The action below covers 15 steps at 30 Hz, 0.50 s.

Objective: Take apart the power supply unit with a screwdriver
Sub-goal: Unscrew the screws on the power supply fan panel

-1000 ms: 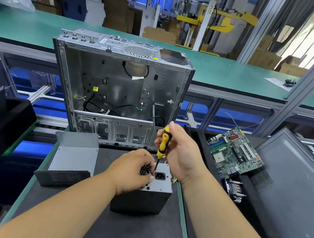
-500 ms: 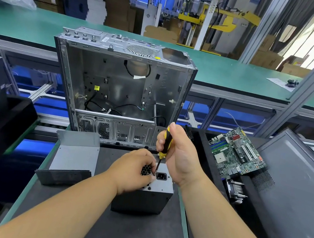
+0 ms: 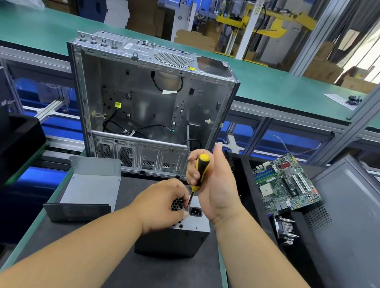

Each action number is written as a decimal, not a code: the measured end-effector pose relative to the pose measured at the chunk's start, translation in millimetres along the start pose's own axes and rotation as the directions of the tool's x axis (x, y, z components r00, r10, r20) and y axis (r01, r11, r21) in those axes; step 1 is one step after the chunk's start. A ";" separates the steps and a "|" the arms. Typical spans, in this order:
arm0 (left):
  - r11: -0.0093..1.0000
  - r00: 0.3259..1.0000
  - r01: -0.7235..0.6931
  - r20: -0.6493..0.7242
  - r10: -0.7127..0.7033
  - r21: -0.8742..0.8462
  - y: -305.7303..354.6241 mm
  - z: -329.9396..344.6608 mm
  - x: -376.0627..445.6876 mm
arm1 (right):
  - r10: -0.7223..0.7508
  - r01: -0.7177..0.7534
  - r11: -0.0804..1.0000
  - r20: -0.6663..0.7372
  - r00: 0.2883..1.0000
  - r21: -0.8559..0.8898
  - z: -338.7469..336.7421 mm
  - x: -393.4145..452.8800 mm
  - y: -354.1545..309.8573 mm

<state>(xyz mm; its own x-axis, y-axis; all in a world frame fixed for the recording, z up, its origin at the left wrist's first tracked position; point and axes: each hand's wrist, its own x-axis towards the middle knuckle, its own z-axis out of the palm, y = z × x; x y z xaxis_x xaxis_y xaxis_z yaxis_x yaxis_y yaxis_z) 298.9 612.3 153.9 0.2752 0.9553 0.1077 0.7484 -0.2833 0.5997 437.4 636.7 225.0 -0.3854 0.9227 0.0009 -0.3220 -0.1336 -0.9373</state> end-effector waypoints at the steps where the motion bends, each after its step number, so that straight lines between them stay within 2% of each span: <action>1: 1.000 1.000 0.001 0.001 -0.001 -0.001 -0.1 0.0 0.0 | 0.001 -0.001 1.000 0.007 1.000 -0.016 -1.4 -0.1 -0.6; 9: 1.000 1.000 -0.002 0.001 0.002 -0.011 -1.6 1.5 -0.5 | -0.020 0.018 0.997 -0.029 0.999 -0.068 -14.9 -2.5 -8.2; 15: 1.000 1.000 0.019 0.004 -0.019 -0.009 -1.9 2.4 -1.8 | 0.000 0.002 1.000 -0.057 0.998 0.023 -9.1 -1.5 -6.4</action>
<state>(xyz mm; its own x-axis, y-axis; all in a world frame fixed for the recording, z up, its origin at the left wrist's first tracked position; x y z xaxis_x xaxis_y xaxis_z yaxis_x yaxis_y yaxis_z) 298.4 611.0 150.6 0.2633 0.9602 0.0934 0.7479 -0.2643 0.6089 447.9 639.5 227.9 -0.3353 0.9419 -0.0186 -0.3428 -0.1403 -0.9289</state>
